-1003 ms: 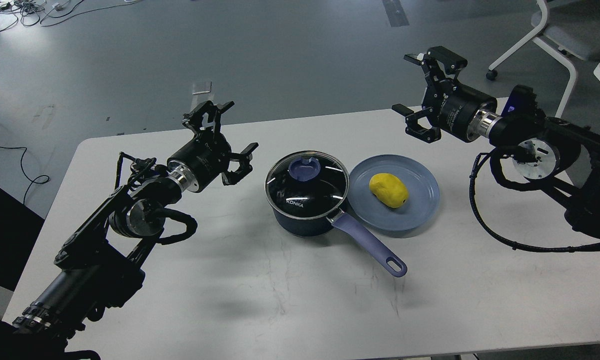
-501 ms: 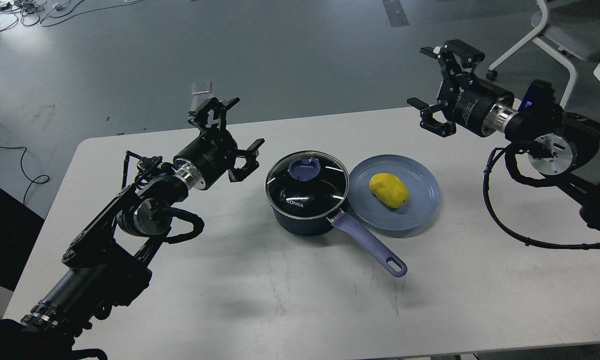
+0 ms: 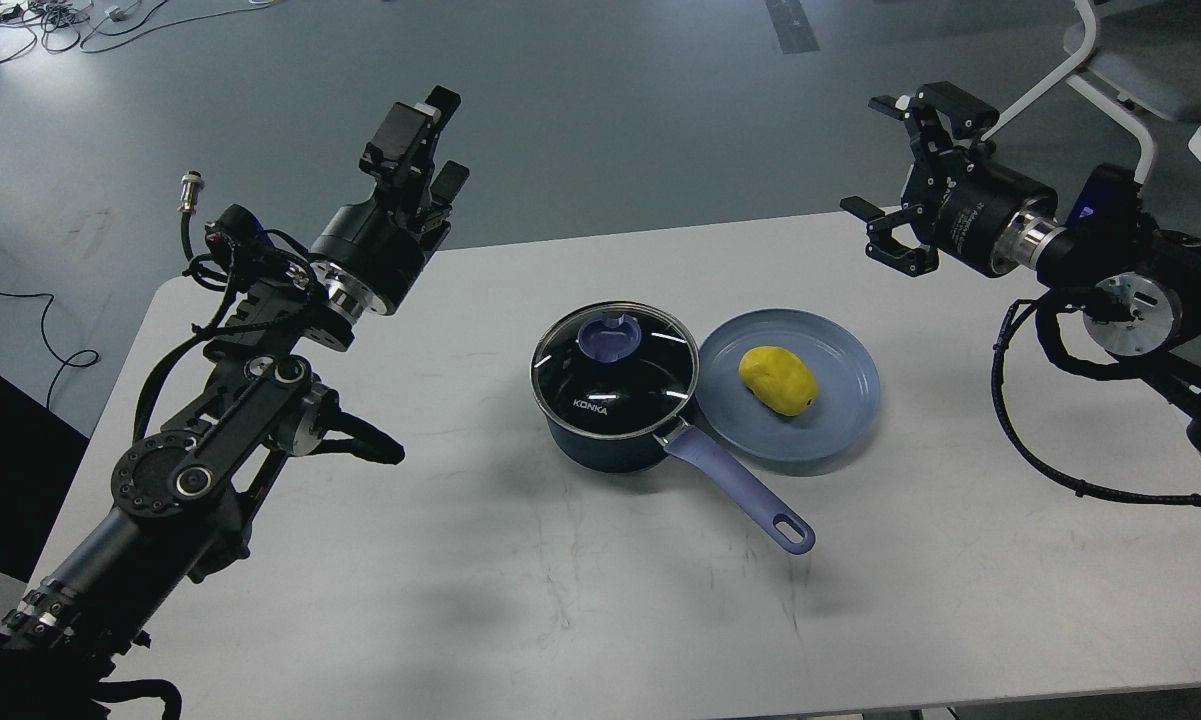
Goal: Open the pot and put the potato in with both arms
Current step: 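Move the left gripper over the pot and lower onto the lid's blue knob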
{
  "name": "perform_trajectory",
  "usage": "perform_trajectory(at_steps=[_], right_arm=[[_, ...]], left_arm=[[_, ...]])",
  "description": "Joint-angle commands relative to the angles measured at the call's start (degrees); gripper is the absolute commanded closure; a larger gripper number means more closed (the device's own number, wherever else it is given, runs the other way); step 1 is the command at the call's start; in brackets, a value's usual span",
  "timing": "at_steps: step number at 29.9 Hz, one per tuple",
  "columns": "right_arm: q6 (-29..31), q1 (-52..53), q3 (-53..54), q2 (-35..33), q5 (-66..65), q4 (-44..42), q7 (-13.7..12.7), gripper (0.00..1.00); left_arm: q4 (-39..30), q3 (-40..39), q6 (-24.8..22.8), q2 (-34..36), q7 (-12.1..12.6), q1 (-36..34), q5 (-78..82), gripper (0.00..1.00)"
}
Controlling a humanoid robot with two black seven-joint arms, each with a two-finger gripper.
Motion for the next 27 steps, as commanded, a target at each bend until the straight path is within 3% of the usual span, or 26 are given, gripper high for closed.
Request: perform_trajectory(at_steps=[1,4,6,11,13,23,27], right_arm=[[0.00,-0.37,0.15,-0.11,-0.09,-0.06,0.00,0.00],[0.00,-0.72,0.24,-0.11,-0.01,-0.06,0.00,0.00],[-0.09,-0.98,0.24,-0.11,-0.09,-0.06,0.00,0.00],[-0.09,-1.68,0.50,-0.11,-0.09,-0.06,0.00,0.00],[-0.18,-1.77,0.59,-0.11,-0.09,-0.06,0.00,0.00],[-0.18,-2.30,0.59,-0.11,-0.09,-0.23,0.00,0.00],[-0.18,-2.83,0.85,-0.11,-0.09,-0.23,0.00,0.00]], left_arm=[[-4.96,2.74,4.72,0.79,-7.82,0.18,15.00,0.02],[-5.23,9.04,13.40,0.87,-8.50,-0.61,35.78,0.02],[-4.35,13.70,15.97,1.49,-8.50,-2.62,46.70,0.02],[-1.37,21.63,15.98,1.67,-8.50,-5.18,58.00,0.02],[2.84,25.14,16.07,1.40,-8.50,-7.72,61.60,0.02],[12.43,28.84,16.42,-0.71,-8.50,-11.42,63.90,0.02],[12.61,30.61,16.42,-0.97,-8.50,-11.16,63.73,0.02]])
